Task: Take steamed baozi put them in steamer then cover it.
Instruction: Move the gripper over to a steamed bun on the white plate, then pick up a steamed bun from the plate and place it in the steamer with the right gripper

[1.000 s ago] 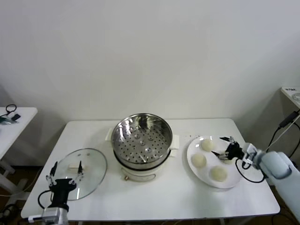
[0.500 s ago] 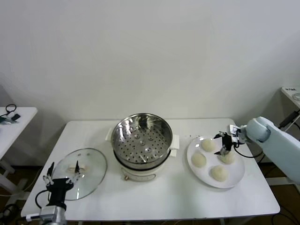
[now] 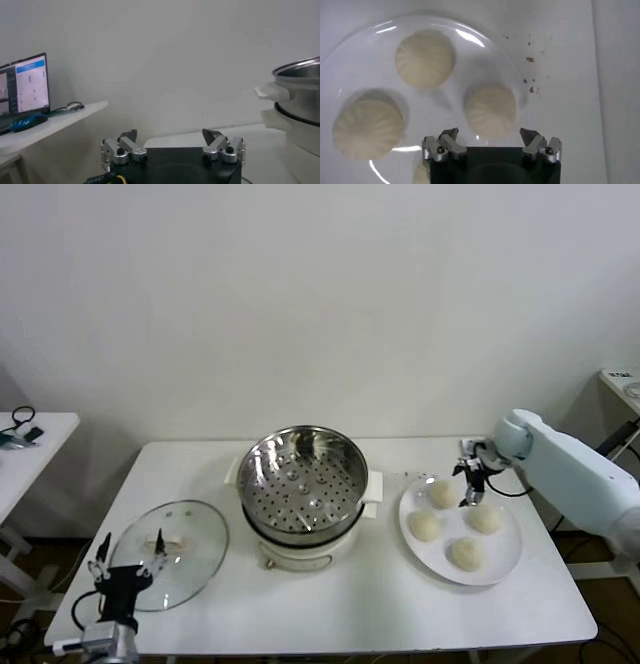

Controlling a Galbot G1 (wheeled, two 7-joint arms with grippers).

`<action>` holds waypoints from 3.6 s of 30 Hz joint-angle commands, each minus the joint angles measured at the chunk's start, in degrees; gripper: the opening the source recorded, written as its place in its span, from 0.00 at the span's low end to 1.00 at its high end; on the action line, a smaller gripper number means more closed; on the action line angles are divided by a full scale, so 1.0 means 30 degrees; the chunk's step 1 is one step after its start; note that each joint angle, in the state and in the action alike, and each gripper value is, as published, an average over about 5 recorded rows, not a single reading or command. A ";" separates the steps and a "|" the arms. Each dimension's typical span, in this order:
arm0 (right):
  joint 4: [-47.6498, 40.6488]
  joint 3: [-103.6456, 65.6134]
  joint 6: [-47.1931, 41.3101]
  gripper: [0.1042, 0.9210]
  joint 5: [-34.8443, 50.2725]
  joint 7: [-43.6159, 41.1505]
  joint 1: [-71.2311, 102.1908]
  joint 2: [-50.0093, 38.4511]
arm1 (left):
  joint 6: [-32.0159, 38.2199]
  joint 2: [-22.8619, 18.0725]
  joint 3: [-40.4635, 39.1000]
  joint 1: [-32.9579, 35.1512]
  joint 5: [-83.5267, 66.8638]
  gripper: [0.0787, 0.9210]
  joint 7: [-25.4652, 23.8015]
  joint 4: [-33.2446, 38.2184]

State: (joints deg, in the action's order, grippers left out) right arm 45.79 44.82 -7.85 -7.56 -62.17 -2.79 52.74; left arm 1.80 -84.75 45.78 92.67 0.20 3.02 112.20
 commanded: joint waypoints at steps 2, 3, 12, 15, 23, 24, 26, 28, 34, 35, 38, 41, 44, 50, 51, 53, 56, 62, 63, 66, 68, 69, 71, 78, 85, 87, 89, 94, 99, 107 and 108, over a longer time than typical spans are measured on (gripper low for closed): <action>-0.2092 0.0592 0.0287 0.88 -0.0889 -0.0395 -0.0502 0.1847 | 0.0019 0.0067 0.0047 0.0000 -0.0118 0.88 0.0027 -0.0180; -0.2177 0.0529 0.0325 0.88 -0.0942 -0.0395 -0.0452 0.1930 | 0.0021 0.0073 0.0052 0.0006 -0.0127 0.88 0.0029 -0.0188; -0.2160 0.0584 0.0538 0.88 -0.1155 -0.0567 -0.0298 0.2165 | 0.0033 0.0114 0.0119 0.0049 -0.0156 0.88 0.0054 -0.0210; -0.2189 0.0636 0.0695 0.88 -0.1243 -0.0666 -0.0331 0.2116 | 0.0038 0.0119 0.0144 0.0064 -0.0174 0.88 0.0074 -0.0215; -0.2261 0.0550 0.1075 0.81 -0.1563 -0.0708 -0.0266 0.2044 | 0.0046 0.0273 0.0285 0.0224 -0.0439 0.88 0.0121 -0.0221; -0.2251 0.0533 0.1096 0.80 -0.1577 -0.0708 -0.0245 0.2044 | 0.0050 0.0277 0.0291 0.0237 -0.0456 0.88 0.0133 -0.0237; -0.2249 0.0495 0.1150 0.79 -0.1618 -0.0706 -0.0214 0.2069 | 0.0053 0.0277 0.0284 0.0259 -0.0474 0.88 0.0149 -0.0251; -0.2261 0.0459 0.1203 0.78 -0.1654 -0.0704 -0.0205 0.2106 | 0.0057 0.0267 0.0269 0.0270 -0.0478 0.88 0.0158 -0.0253; -0.2232 0.0473 0.1430 0.76 -0.1692 -0.0707 -0.0306 0.2103 | 0.0065 0.0260 0.0251 0.0320 -0.0496 0.88 0.0179 -0.0207; -0.2237 0.0508 0.1498 0.75 -0.1699 -0.0709 -0.0369 0.2098 | 0.0065 0.0266 0.0250 0.0330 -0.0502 0.88 0.0181 -0.0198; -0.2239 0.0563 0.1674 0.75 -0.1677 -0.0714 -0.0591 0.2110 | 0.0063 0.0265 0.0240 0.0350 -0.0512 0.88 0.0185 -0.0170; -0.2116 0.0695 0.1927 0.75 -0.1367 -0.0736 -0.1001 0.2059 | 0.0069 0.0249 0.0230 0.0407 -0.0525 0.88 0.0186 -0.0115; -0.1716 0.1413 0.2519 0.74 -0.0687 -0.0867 -0.2073 0.1908 | 0.0089 0.0249 0.0243 0.0498 -0.0556 0.88 0.0186 -0.0062; -0.0487 0.4212 0.4626 0.74 0.1287 -0.1514 -0.5748 0.1874 | 0.0115 0.0270 0.0293 0.0650 -0.0645 0.88 0.0185 -0.0036; -0.0285 0.4743 0.4935 0.74 0.1726 -0.1599 -0.6384 0.1952 | 0.0113 0.0273 0.0294 0.0674 -0.0652 0.88 0.0178 -0.0024; 0.0191 0.5752 0.5425 0.74 0.2659 -0.1761 -0.7583 0.2161 | 0.0106 0.0269 0.0295 0.0718 -0.0659 0.88 0.0157 0.0004; 0.0813 0.6789 0.6279 0.74 0.3464 -0.2086 -0.9164 0.2736 | 0.0093 0.0225 0.0293 0.0743 -0.0660 0.88 0.0139 0.0015; 0.1091 0.7657 0.8260 0.74 0.3930 -0.2674 -1.1269 0.4953 | 0.0071 0.0116 0.0249 0.0871 -0.0607 0.88 0.0133 0.0113; 0.1127 0.7661 0.8678 0.74 0.3837 -0.2726 -1.1421 0.5342 | 0.0068 0.0106 0.0244 0.0900 -0.0599 0.88 0.0115 0.0135; 0.1477 0.7538 0.9767 0.74 0.3221 -0.2853 -1.1742 0.6591 | 0.0048 0.0056 0.0238 0.0961 -0.0524 0.88 0.0043 0.0194; 0.1840 0.7450 1.0447 0.75 0.2743 -0.2893 -1.1847 0.7481 | 0.0024 -0.0017 0.0242 0.1001 -0.0481 0.88 0.0019 0.0278; 0.1994 0.7422 1.0744 0.75 0.2523 -0.2892 -1.1862 0.7858 | 0.0013 -0.0058 0.0245 0.1026 -0.0477 0.88 0.0015 0.0333; 0.2260 0.7365 1.1338 0.75 0.2041 -0.2874 -1.1814 0.8592 | -0.0002 -0.0128 0.0244 0.1107 -0.0474 0.88 0.0010 0.0449; 0.2691 0.6952 1.3098 0.75 -0.0810 -0.2552 -1.0762 1.0169 | -0.0116 -0.0497 0.0094 0.1142 -0.0204 0.88 -0.0001 0.0689; 0.2441 0.5295 1.4418 0.75 -0.5773 -0.1901 -0.8162 1.0995 | -0.0306 -0.0621 0.0000 0.1133 -0.0213 0.88 -0.0130 0.0804; 0.2362 0.5234 1.4685 0.75 -0.6617 -0.1741 -0.7695 1.1132 | -0.0390 -0.0641 0.0023 0.1136 -0.0282 0.88 -0.0156 0.0847; 0.2246 0.5270 1.4729 0.75 -0.6849 -0.1649 -0.7342 1.1282 | -0.0445 -0.0637 0.0048 0.1156 -0.0341 0.88 -0.0154 0.0854; 0.1869 0.5210 1.4762 0.75 -0.7562 -0.1585 -0.6540 1.1718 | -0.0633 -0.0640 0.0094 0.1124 -0.0448 0.88 -0.0086 0.0893; 0.1067 0.4934 1.4964 0.76 -0.8390 -0.1438 -0.5773 1.2162 | -0.0743 -0.0700 0.0113 0.0988 -0.0503 0.88 -0.0023 0.0968; 0.0353 0.4855 1.5098 0.76 -0.8822 -0.1392 -0.5343 1.2358 | -0.0667 -0.0665 0.0112 0.1175 -0.0525 0.88 -0.0040 0.0827; 0.0257 0.4865 1.5096 0.76 -0.8803 -0.1392 -0.5315 1.2371 | -0.0677 -0.0687 0.0094 0.1189 -0.0537 0.88 -0.0030 0.0817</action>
State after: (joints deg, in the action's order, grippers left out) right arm 48.13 60.06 36.25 -30.14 -66.60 -20.85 88.68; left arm -0.13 -86.70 46.19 96.06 -1.31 2.88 114.84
